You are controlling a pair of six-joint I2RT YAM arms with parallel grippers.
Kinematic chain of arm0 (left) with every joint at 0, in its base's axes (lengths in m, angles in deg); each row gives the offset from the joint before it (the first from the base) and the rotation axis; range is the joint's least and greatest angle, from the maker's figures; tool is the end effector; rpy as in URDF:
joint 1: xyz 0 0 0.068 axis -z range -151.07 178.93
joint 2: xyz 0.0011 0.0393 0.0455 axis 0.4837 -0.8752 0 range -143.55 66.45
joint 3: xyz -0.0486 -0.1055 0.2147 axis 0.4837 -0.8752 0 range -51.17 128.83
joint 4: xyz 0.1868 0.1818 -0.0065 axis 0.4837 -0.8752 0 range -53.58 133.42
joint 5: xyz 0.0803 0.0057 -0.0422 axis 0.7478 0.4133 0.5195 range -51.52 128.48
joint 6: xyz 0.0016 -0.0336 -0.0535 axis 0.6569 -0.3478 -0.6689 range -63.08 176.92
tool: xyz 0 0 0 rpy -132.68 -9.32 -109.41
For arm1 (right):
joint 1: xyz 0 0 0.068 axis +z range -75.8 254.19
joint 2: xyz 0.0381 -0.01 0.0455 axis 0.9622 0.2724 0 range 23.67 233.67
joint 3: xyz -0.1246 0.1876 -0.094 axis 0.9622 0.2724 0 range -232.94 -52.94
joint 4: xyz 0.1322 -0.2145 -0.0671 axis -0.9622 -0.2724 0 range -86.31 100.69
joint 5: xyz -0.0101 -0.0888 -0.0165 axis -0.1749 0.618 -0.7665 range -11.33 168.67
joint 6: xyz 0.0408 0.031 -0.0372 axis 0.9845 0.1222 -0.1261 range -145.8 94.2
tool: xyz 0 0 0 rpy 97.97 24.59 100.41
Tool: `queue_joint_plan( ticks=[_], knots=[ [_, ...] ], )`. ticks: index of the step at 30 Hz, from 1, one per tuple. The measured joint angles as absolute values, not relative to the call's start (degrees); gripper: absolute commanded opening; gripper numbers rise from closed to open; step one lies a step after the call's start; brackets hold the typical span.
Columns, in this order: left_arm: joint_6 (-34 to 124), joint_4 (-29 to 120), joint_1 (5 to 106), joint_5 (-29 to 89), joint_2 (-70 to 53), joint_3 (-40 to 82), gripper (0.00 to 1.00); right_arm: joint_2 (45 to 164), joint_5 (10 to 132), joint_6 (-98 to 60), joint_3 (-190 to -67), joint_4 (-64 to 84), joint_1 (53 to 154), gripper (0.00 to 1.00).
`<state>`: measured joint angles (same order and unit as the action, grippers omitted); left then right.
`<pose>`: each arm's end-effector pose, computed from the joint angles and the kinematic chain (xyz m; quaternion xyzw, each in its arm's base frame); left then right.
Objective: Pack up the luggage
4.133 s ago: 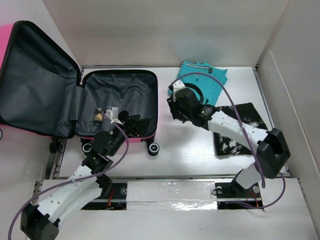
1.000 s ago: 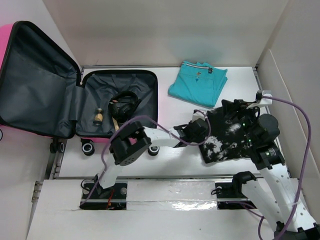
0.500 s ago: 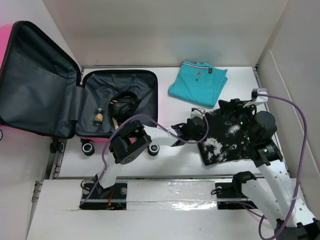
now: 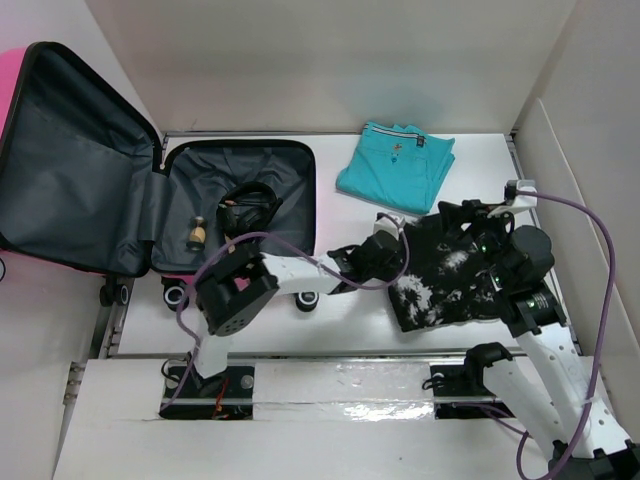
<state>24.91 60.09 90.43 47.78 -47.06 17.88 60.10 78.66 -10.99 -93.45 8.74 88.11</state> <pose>0.2156 -0.3808 0.1432 0.1767 0.8360 -0.3275 0.4033 0.1878 0.0466 0.3342 0.0053 0.6938 0.1787 0.6976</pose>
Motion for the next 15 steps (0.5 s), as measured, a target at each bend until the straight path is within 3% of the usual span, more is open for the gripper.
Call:
queue_joint_plan(
  ticks=[7, 15],
  knots=[
    [32.6, 50.49, 86.23, 50.93, -31.5, 17.18, 0.0, 58.52, 79.36, -10.97, -93.01, 8.78, 88.13, 0.65],
    [38.57, 40.63, 71.76, 52.41, -20.96, 21.23, 0.0, 56.12, 80.52, -10.99, -92.92, 8.76, 88.13, 0.65]
  ],
)
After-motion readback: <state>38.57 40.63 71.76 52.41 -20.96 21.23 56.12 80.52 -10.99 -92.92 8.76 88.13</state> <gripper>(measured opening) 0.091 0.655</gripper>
